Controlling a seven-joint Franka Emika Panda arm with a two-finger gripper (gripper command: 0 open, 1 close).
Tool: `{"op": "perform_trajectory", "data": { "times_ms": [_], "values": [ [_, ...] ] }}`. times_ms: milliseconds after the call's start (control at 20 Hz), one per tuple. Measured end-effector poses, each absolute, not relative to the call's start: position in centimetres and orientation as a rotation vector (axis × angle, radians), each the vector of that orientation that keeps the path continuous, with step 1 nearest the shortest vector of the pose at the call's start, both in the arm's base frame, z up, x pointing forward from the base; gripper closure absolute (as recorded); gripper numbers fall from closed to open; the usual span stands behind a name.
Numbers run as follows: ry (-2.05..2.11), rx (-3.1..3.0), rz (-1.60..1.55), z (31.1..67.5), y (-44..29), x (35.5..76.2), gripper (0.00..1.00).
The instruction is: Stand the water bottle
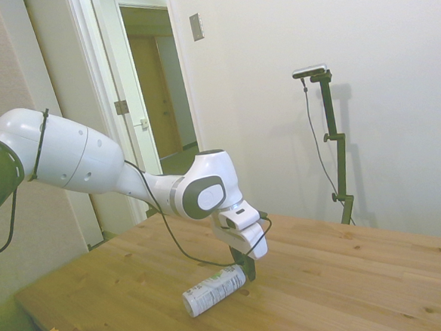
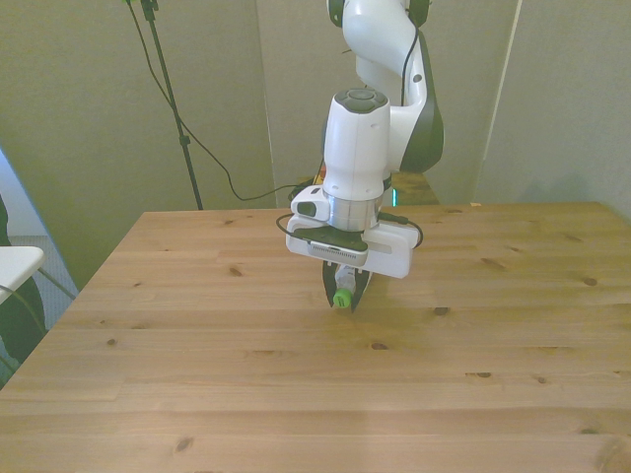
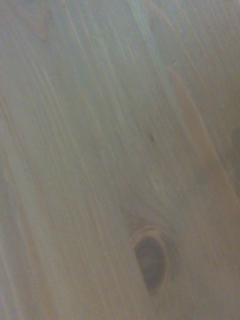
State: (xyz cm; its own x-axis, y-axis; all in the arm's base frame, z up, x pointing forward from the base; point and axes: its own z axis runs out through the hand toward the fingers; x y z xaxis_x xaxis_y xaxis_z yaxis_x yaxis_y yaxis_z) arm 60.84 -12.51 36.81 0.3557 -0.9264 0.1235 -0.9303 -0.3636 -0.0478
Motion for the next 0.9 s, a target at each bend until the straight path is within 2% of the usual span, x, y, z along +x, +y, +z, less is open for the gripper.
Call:
{"op": "perform_trajectory", "data": {
  "times_ms": [200,500,900],
  "values": [
    [-1.835,2.543,0.317,40.4,-11.0,60.9,1.00],
    [-1.943,2.422,0.752,47.1,-8.3,59.6,1.00],
    [-1.963,2.118,1.248,49.7,-9.4,58.7,1.00]
  ]
}}
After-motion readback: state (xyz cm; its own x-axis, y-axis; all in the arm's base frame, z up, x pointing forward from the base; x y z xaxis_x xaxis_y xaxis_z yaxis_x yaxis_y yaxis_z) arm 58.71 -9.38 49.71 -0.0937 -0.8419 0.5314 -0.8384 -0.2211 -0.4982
